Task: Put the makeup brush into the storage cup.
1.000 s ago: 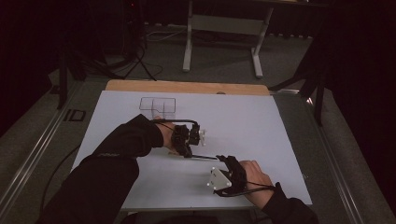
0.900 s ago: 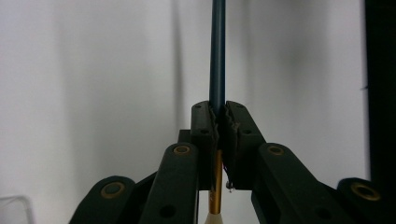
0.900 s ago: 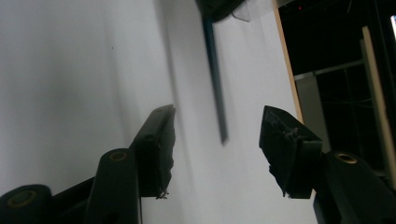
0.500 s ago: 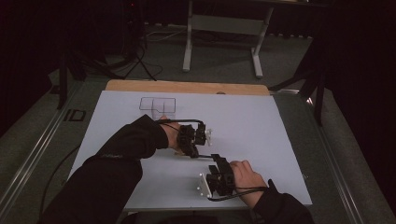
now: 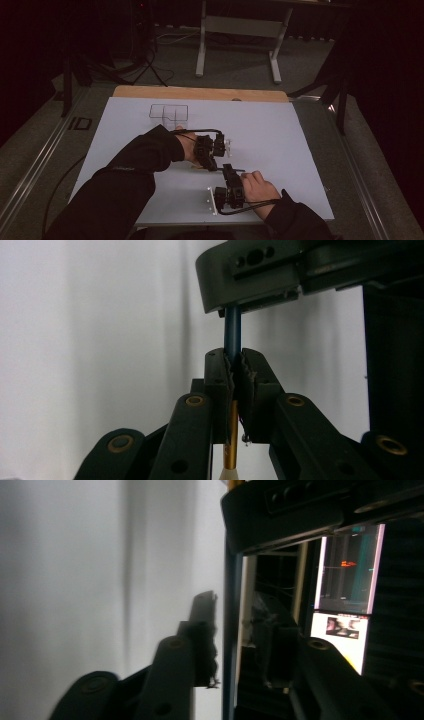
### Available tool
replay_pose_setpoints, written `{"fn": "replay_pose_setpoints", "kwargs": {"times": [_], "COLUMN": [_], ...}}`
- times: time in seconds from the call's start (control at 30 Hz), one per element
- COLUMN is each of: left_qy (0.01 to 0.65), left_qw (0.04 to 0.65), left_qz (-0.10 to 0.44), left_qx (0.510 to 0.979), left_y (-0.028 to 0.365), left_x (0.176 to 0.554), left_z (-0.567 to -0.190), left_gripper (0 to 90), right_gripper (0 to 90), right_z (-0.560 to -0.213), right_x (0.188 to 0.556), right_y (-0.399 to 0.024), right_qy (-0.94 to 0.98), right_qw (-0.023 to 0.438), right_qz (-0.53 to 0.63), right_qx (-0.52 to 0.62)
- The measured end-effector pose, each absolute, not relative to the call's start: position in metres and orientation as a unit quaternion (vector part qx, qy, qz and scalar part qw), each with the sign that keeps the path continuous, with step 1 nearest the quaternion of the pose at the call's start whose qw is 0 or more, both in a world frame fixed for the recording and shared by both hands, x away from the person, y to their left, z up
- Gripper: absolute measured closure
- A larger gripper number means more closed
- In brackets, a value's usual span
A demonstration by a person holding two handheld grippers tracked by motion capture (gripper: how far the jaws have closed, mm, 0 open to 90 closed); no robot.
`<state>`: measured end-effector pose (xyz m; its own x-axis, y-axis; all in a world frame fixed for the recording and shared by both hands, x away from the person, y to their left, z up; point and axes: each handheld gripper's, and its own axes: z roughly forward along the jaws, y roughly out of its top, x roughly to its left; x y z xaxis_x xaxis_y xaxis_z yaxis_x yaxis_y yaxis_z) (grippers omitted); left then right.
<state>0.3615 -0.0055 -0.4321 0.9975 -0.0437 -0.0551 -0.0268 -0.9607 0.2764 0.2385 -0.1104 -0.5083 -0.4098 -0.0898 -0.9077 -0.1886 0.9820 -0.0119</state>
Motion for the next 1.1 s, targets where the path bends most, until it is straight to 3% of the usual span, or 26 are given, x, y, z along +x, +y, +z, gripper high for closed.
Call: {"fn": "replay_pose_setpoints", "kwargs": {"times": [0.2, 0.5, 0.6, 0.73, 0.77, 0.83, 1.1], "left_qy": [-0.012, -0.004, -0.02, -0.01, -0.006, 0.003, 0.041], "left_qw": [0.143, 0.15, 0.169, 0.195, 0.198, 0.201, 0.256], "left_qz": [-0.03, -0.047, -0.029, -0.015, -0.011, -0.007, 0.003], "left_qx": [0.989, 0.988, 0.985, 0.981, 0.98, 0.98, 0.966], "left_y": [-0.004, -0.002, 0.001, 0.007, 0.008, 0.01, 0.025], "left_x": [0.363, 0.367, 0.366, 0.368, 0.368, 0.368, 0.369], "left_z": [-0.432, -0.432, -0.431, -0.426, -0.425, -0.422, -0.404], "left_gripper": [83.2, 83.0, 81.9, 67.3, 58.9, 51.3, 36.0], "right_gripper": [81.5, 83.8, 84.1, 84.1, 84.1, 84.2, 84.4], "right_z": [-0.511, -0.509, -0.508, -0.504, -0.503, -0.501, -0.494], "right_x": [0.242, 0.243, 0.244, 0.247, 0.248, 0.249, 0.253], "right_y": [-0.112, -0.113, -0.114, -0.118, -0.12, -0.122, -0.128], "right_qy": [0.839, 0.837, 0.84, 0.849, 0.853, 0.858, 0.87], "right_qw": [0.536, 0.538, 0.535, 0.522, 0.515, 0.506, 0.482], "right_qz": [0.042, 0.051, 0.06, 0.07, 0.075, 0.083, 0.102], "right_qx": [-0.084, -0.079, -0.069, -0.052, -0.045, -0.031, 0.001]}}
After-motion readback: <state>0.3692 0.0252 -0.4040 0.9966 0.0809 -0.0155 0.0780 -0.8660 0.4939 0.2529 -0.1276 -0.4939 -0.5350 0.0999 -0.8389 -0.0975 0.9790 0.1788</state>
